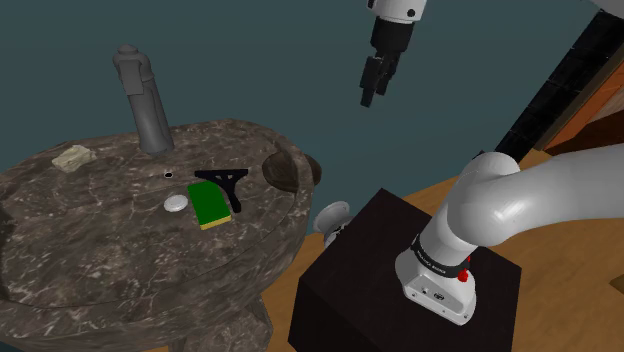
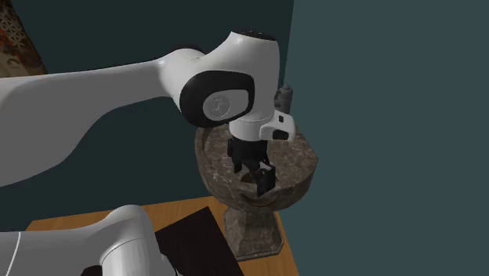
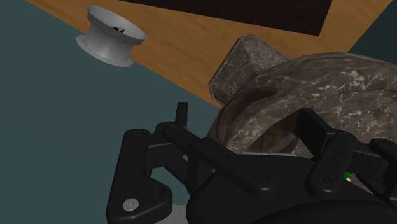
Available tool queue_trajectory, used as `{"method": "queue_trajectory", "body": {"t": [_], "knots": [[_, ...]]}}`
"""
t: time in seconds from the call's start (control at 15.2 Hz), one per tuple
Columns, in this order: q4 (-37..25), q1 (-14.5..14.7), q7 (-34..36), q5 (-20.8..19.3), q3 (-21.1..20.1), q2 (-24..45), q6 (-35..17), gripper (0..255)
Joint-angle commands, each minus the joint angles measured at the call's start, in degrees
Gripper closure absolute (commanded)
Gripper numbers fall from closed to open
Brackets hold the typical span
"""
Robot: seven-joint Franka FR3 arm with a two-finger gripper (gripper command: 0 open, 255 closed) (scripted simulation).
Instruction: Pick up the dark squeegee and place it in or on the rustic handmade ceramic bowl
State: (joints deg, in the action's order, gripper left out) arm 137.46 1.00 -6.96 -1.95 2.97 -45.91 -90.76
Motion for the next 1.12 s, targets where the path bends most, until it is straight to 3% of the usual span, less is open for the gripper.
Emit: {"method": "queue_trajectory", "body": {"t": [0.0,0.53,1.06], "knots": [[0.0,0.0,0.0,0.0,0.0,0.0,0.0,0],[6.5,1.9,12.1,8.2,-6.7,5.1,-12.9,0],[7.5,3.9,22.9,15.2,-13.4,16.2,-27.5,0]]}}
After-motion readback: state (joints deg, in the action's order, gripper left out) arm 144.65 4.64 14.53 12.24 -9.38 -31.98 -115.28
